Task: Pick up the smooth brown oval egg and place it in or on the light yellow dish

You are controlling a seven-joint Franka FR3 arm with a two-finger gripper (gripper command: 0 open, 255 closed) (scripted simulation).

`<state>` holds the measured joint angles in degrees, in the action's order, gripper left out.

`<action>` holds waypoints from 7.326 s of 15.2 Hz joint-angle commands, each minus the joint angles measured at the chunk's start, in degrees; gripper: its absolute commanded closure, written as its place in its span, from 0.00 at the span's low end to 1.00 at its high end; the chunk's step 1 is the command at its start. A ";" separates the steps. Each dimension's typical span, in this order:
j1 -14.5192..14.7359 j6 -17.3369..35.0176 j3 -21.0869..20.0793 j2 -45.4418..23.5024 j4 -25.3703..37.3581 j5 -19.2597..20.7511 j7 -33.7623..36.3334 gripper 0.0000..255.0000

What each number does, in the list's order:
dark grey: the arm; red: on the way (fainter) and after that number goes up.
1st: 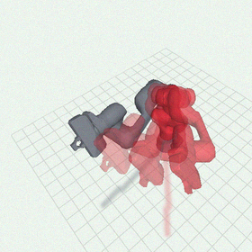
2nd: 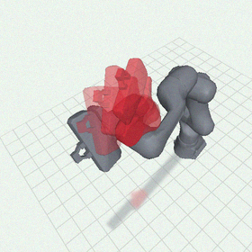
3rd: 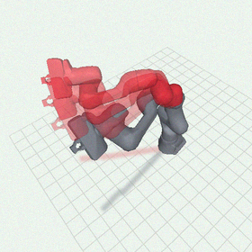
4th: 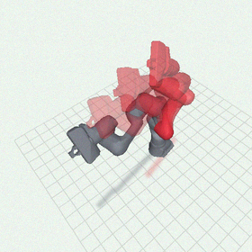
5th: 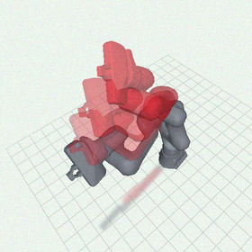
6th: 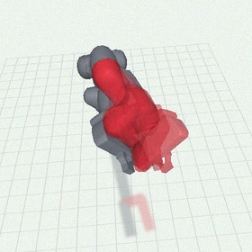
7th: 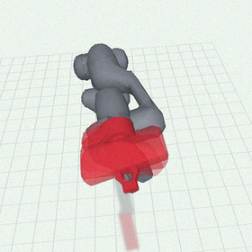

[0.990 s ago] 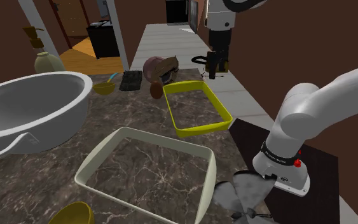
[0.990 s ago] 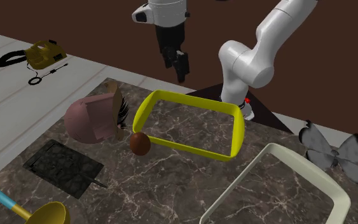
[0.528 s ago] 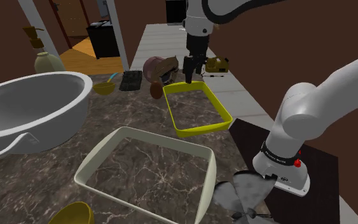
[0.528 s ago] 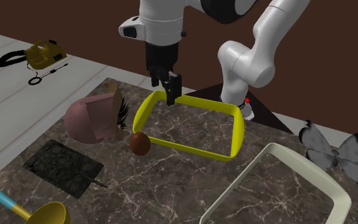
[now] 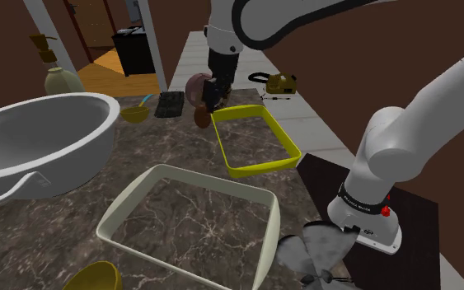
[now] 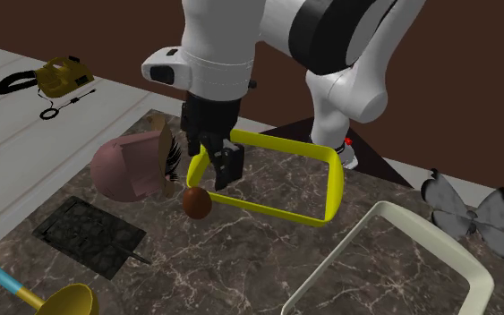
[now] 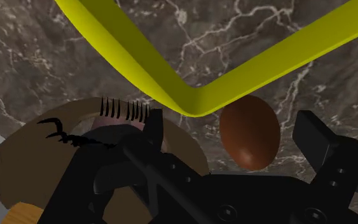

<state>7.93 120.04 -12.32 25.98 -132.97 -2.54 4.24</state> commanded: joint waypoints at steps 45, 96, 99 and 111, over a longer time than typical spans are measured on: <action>-0.14 -3.09 -2.33 -5.32 11.71 1.92 1.17 1.00; 8.10 -5.48 -31.36 -5.83 13.52 1.76 37.98 1.00; 8.10 -5.48 -31.36 -5.83 13.52 1.76 37.98 1.00; 8.70 -12.70 -30.35 -4.17 19.37 0.82 37.25 0.00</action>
<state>16.60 107.85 -42.73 21.75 -114.02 -1.68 41.54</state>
